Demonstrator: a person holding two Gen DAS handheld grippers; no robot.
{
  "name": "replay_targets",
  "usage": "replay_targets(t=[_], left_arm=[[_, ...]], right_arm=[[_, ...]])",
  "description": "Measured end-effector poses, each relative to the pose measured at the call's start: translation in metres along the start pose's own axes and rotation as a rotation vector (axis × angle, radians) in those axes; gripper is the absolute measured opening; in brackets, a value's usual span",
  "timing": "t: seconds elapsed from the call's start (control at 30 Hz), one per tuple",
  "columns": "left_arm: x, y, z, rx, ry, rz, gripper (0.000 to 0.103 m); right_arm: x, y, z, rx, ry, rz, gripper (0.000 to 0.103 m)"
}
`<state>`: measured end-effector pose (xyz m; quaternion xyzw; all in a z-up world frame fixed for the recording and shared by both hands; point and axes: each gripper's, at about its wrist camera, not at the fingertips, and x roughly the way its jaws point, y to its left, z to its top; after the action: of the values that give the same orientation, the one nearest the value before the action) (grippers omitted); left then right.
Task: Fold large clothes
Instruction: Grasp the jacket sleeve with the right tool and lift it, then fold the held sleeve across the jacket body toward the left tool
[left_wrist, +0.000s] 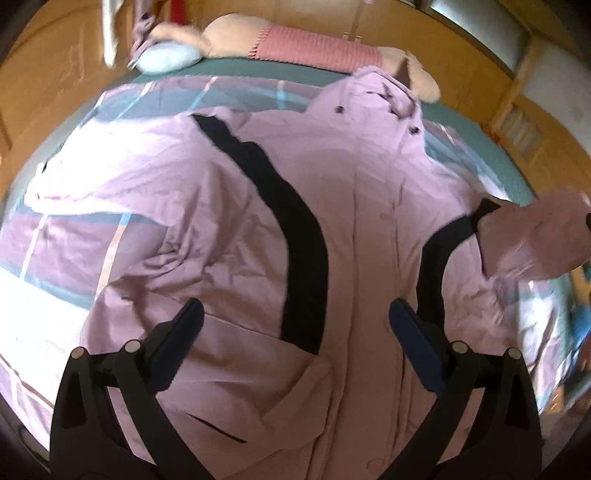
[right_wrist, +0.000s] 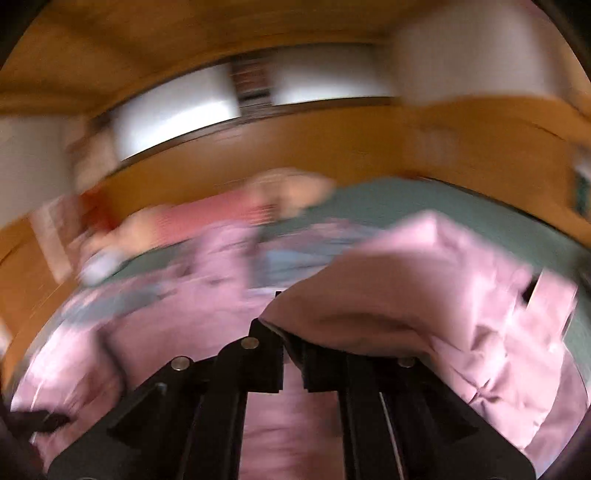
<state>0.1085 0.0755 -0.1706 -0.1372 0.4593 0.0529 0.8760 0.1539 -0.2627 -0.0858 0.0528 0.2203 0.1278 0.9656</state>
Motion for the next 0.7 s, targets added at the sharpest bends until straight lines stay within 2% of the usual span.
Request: replay_targets(t=[0.03, 0.07, 0.13, 0.17, 0.2, 0.23, 0.27, 0.3, 0.33, 0.37, 0.43, 0.57, 0.63, 0.7], left_arm=[[-0.001, 0.005, 0.002, -0.019, -0.005, 0.008, 0.101], [-0.003, 0.011, 0.004, -0.038, -0.013, 0.025, 0.101], [-0.006, 0.022, 0.006, -0.059, -0.018, 0.057, 0.101], [-0.008, 0.026, 0.007, -0.068, -0.018, 0.062, 0.101], [-0.009, 0.033, 0.009, -0.09, -0.017, 0.065, 0.101], [-0.01, 0.039, 0.01, -0.112, -0.017, 0.065, 0.101], [-0.011, 0.045, 0.011, -0.126, -0.017, 0.064, 0.101], [-0.011, 0.05, 0.012, -0.139, -0.014, 0.064, 0.101], [-0.009, 0.054, 0.012, -0.153, -0.007, 0.064, 0.101], [-0.006, 0.057, 0.012, -0.166, 0.003, 0.069, 0.101], [-0.001, 0.061, 0.011, -0.187, 0.017, 0.132, 0.101], [0.005, 0.063, 0.01, -0.201, 0.017, 0.109, 0.101], [0.005, 0.062, 0.009, -0.203, 0.005, 0.105, 0.101], [0.005, 0.061, 0.009, -0.204, -0.01, 0.095, 0.101]], right_arm=[[0.01, 0.027, -0.003, -0.059, 0.045, 0.066, 0.007], [0.024, 0.066, -0.012, -0.161, 0.131, 0.138, 0.007], [0.044, 0.113, -0.031, -0.293, 0.261, 0.196, 0.009], [0.053, 0.136, -0.048, -0.351, 0.346, 0.222, 0.013], [0.059, 0.147, -0.056, -0.373, 0.39, 0.24, 0.018], [0.059, 0.158, -0.067, -0.391, 0.428, 0.281, 0.028], [0.056, 0.166, -0.074, -0.401, 0.435, 0.315, 0.045], [0.055, 0.17, -0.074, -0.412, 0.423, 0.332, 0.056], [0.048, 0.173, -0.075, -0.422, 0.406, 0.34, 0.072], [0.041, 0.174, -0.075, -0.442, 0.384, 0.355, 0.075], [0.035, 0.172, -0.074, -0.463, 0.375, 0.371, 0.075], [0.037, 0.134, -0.068, -0.399, 0.379, 0.299, 0.079], [0.041, 0.107, -0.065, -0.316, 0.391, 0.276, 0.08], [0.041, 0.08, -0.075, -0.239, 0.392, 0.274, 0.085]])
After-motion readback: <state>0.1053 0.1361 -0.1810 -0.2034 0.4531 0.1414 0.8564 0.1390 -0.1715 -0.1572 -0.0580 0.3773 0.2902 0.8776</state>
